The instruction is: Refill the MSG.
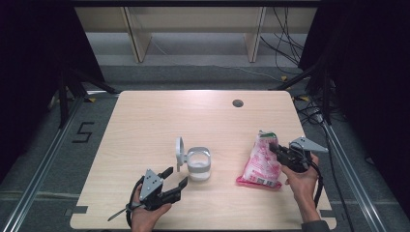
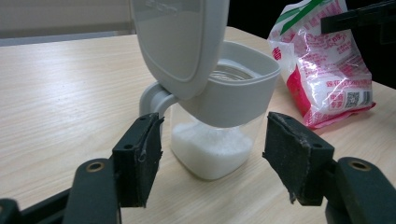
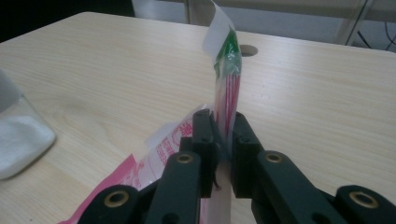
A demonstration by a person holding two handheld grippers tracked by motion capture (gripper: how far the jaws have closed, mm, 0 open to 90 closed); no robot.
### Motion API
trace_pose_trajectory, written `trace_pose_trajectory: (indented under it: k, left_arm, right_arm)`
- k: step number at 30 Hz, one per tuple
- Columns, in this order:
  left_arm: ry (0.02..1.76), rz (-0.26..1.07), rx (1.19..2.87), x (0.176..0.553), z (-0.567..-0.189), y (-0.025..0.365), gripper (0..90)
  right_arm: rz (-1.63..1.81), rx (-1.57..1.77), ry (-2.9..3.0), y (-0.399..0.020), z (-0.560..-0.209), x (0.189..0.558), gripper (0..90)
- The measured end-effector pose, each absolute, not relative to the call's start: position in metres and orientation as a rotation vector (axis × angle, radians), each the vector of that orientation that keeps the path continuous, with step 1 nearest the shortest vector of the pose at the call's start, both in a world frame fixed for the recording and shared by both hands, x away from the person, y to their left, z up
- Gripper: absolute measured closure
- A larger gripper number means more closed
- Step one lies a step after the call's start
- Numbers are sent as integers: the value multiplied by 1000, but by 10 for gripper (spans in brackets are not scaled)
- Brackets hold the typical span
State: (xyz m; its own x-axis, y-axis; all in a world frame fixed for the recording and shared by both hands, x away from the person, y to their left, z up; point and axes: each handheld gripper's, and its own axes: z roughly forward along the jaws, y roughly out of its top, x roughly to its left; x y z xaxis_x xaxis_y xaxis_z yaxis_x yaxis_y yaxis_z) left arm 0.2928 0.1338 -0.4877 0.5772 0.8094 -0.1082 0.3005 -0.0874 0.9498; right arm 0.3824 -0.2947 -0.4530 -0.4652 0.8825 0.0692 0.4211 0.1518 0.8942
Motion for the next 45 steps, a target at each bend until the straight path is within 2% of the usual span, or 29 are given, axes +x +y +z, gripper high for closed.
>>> trace_pose_trajectory:
  k: [10, 13, 25, 35, 45]
  left_arm:
    - [951, 539, 1654, 295, -489, 133, 355]
    - [951, 542, 1649, 295, -489, 134, 355]
    - [959, 549, 1648, 296, -488, 136, 341]
    - [978, 560, 1637, 298, -486, 142, 342]
    - [993, 583, 1628, 300, -483, 148, 343]
  right_arm:
    - [1262, 1319, 1922, -307, -463, 387, 818]
    - [1227, 1376, 1899, -307, -460, 383, 759]
    - [1185, 1333, 1885, -311, -453, 366, 644]
    - [1206, 1303, 1864, -297, -450, 351, 439]
    - [1246, 1244, 2016, -276, -455, 335, 375]
